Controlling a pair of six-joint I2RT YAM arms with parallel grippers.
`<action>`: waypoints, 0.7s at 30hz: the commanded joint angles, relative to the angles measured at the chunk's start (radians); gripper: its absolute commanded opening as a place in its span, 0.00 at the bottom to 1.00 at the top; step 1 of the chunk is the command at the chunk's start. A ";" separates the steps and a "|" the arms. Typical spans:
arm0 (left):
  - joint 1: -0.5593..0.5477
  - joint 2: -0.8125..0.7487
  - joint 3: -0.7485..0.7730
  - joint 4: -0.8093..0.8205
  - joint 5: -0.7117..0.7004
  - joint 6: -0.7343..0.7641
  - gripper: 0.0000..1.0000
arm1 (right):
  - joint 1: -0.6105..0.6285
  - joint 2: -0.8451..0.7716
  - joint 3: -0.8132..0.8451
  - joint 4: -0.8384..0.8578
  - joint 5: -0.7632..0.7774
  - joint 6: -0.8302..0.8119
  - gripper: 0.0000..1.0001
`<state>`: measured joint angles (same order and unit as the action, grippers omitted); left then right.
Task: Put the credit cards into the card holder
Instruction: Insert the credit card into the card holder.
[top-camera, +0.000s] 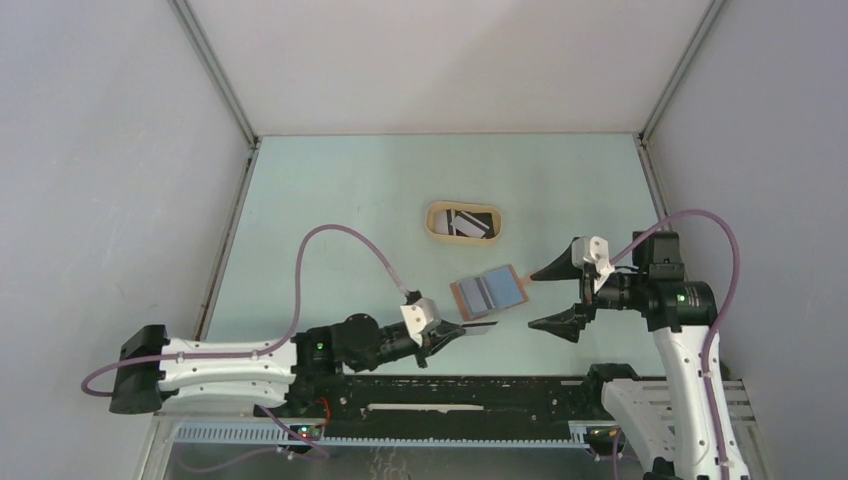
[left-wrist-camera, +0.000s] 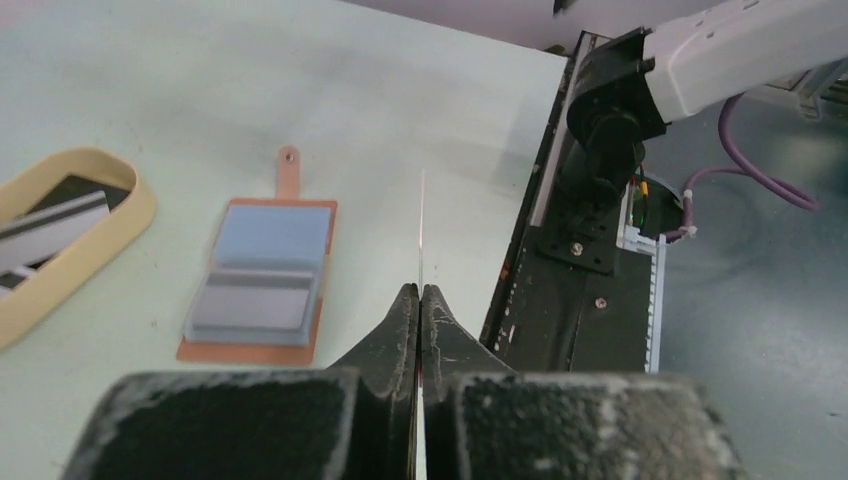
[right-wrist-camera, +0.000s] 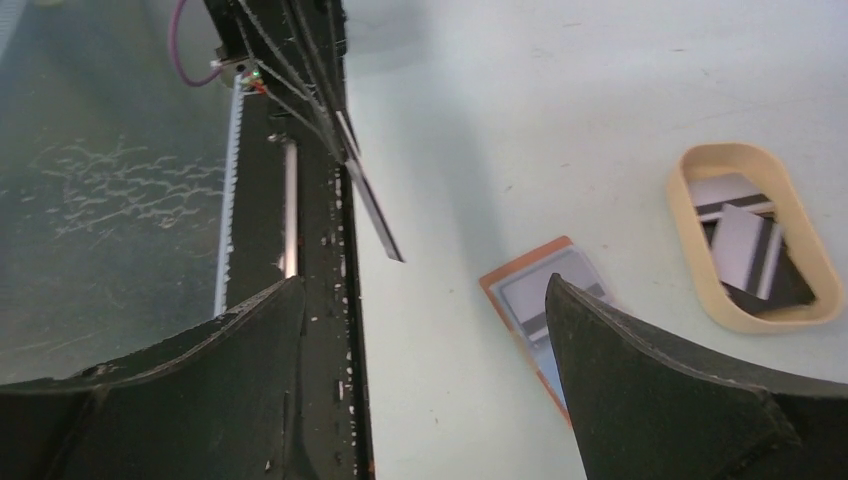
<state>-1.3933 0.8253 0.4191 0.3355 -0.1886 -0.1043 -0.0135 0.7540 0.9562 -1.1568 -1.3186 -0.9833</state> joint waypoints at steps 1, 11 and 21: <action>0.029 0.067 0.137 0.018 0.087 0.103 0.00 | 0.090 0.043 0.033 0.028 0.028 0.024 1.00; 0.110 0.214 0.264 -0.086 0.241 0.092 0.00 | 0.336 0.171 0.113 0.094 0.186 0.081 0.92; 0.175 0.294 0.341 -0.165 0.365 0.075 0.00 | 0.461 0.350 0.177 0.072 0.239 0.087 0.61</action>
<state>-1.2369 1.1194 0.6804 0.1940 0.1123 -0.0433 0.4049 1.0584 1.1099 -1.0695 -1.1202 -0.9039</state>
